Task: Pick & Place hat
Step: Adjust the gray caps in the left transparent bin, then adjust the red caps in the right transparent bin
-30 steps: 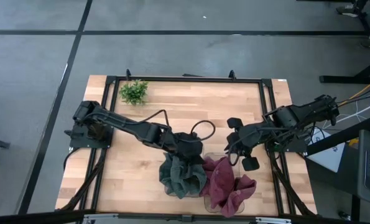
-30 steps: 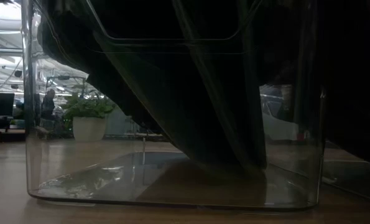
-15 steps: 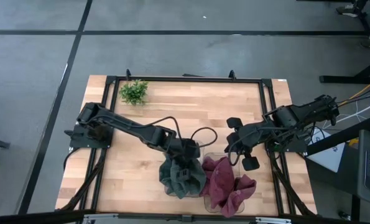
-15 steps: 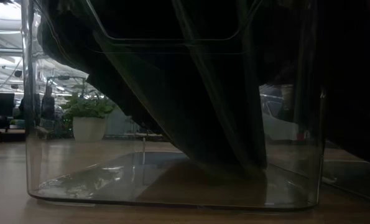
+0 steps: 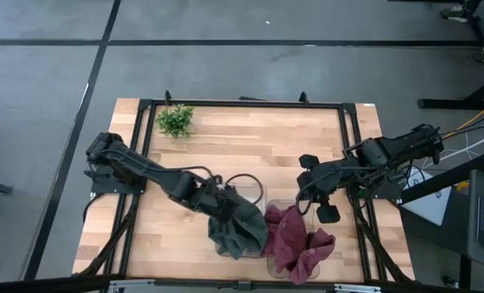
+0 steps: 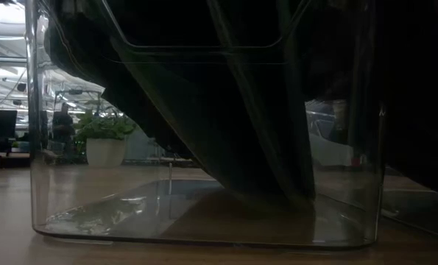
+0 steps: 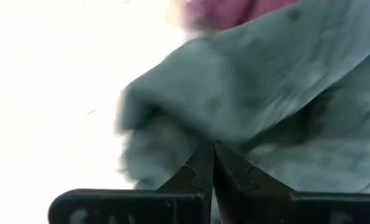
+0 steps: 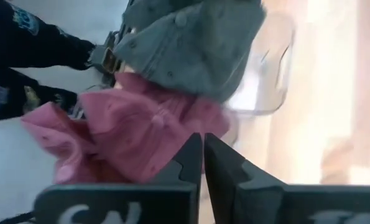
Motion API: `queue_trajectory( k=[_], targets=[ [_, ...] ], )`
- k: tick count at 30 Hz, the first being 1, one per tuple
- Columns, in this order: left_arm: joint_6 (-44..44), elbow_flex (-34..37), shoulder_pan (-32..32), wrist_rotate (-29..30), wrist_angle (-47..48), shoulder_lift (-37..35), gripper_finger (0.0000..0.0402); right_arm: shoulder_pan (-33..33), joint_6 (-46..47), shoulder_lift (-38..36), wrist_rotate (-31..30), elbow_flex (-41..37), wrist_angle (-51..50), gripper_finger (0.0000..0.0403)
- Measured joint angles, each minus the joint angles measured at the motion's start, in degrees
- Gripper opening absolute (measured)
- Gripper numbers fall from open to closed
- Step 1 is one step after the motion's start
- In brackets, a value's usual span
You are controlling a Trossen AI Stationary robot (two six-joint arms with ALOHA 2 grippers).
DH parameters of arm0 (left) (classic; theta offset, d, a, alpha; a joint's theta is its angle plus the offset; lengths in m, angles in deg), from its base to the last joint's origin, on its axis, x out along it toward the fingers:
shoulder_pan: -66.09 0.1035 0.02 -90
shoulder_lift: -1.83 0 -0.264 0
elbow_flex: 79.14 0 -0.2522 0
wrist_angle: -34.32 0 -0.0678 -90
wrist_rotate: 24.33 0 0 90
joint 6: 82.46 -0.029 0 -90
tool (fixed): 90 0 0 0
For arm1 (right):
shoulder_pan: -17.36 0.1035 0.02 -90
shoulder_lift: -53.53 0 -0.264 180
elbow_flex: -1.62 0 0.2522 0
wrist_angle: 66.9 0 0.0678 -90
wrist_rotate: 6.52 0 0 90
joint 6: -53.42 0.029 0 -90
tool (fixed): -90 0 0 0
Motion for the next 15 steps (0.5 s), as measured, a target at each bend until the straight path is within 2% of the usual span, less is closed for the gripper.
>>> queue_trajectory(
  k=[3, 9, 13, 15],
  targets=[
    [2.4, 0.0, -2.3, 7.3, 5.4, -2.8, 0.0002, 1.3, 5.0, 0.0, 2.6, 0.0, -2.6, 0.0019],
    [5.2, 0.0, -7.7, 19.9, 14.0, -10.8, 0.0001, 7.5, 17.7, -0.6, 2.9, 0.0, -7.5, 0.0004],
    [5.9, 0.0, -12.1, 27.6, 17.0, -16.4, 0.0002, 12.6, 28.8, -0.9, 1.1, 0.1, -7.9, 0.0007],
    [5.9, 0.0, -14.1, 29.6, 19.0, -19.0, 0.0002, 15.2, 34.5, -0.9, -0.2, 0.1, -8.1, 0.0007]
  ],
)
